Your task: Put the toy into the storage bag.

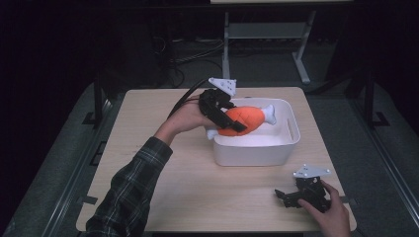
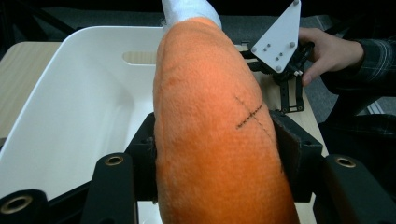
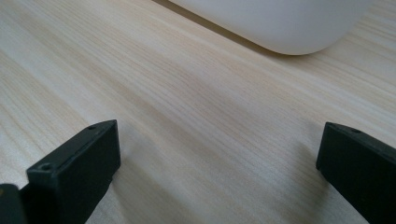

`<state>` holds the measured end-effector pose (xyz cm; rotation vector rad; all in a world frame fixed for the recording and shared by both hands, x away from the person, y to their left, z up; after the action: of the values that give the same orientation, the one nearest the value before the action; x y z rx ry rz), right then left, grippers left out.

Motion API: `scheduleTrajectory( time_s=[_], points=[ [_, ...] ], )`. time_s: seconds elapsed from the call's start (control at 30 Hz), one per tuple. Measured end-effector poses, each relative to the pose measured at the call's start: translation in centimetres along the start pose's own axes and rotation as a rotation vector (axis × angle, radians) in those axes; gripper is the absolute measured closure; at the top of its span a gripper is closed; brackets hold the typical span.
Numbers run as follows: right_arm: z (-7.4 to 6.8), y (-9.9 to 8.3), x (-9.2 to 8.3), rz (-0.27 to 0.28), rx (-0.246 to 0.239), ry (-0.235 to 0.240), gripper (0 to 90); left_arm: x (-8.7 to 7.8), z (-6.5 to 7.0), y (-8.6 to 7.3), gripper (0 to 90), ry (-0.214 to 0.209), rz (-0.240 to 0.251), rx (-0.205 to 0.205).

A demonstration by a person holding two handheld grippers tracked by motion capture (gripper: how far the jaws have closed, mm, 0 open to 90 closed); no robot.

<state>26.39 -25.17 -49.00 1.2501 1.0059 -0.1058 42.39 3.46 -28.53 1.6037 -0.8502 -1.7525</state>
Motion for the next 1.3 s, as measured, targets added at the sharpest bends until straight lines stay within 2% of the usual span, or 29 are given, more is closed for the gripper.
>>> scheduleTrajectory(
  time_s=[0.2, 0.37, 0.47, 0.7, 0.87, 1.17, 1.3],
  points=[
    [0.0, 0.0, 0.0, 0.000, 0.002, 0.000, 0.0, 1.4, -0.6, 0.3, 43.0, -0.022, 0.000, 0.005],
    [0.0, 0.0, 0.0, 0.000, 0.001, 0.001, 0.0, 3.4, -0.8, 0.8, 42.7, -0.036, -0.033, 0.020],
    [0.0, 0.0, 0.0, 0.000, 0.001, 0.001, 0.0, 4.0, -0.9, 0.9, 42.6, -0.041, -0.051, 0.031],
    [0.0, 0.0, 0.0, 0.000, 0.000, 0.001, 0.0, 5.3, -1.1, 0.7, 41.9, -0.048, -0.071, 0.025],
    [0.0, 0.0, 0.0, 0.000, 0.000, 0.001, 0.0, 5.8, -1.2, 0.6, 41.5, -0.059, -0.086, 0.034],
    [0.0, 0.0, 0.0, 0.000, 0.000, 0.001, 0.0, 6.6, -1.3, 0.4, 39.9, -0.053, -0.111, 0.047],
    [0.0, 0.0, 0.0, 0.000, 0.000, 0.001, 0.0, 6.8, -1.2, 0.4, 38.7, -0.072, -0.118, 0.051]
  ],
)
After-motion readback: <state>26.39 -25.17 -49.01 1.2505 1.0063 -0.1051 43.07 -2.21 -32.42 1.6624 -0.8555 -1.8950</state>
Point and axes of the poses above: each handheld gripper's, and its own axes: x roughly forward along the jaws, y roughly out of its top, z roughly to its right, the point moved 1 cm from there along x, roughly forward along the jaws, and after that the axes turned 3 degrees about z, right-handed, at the moved point
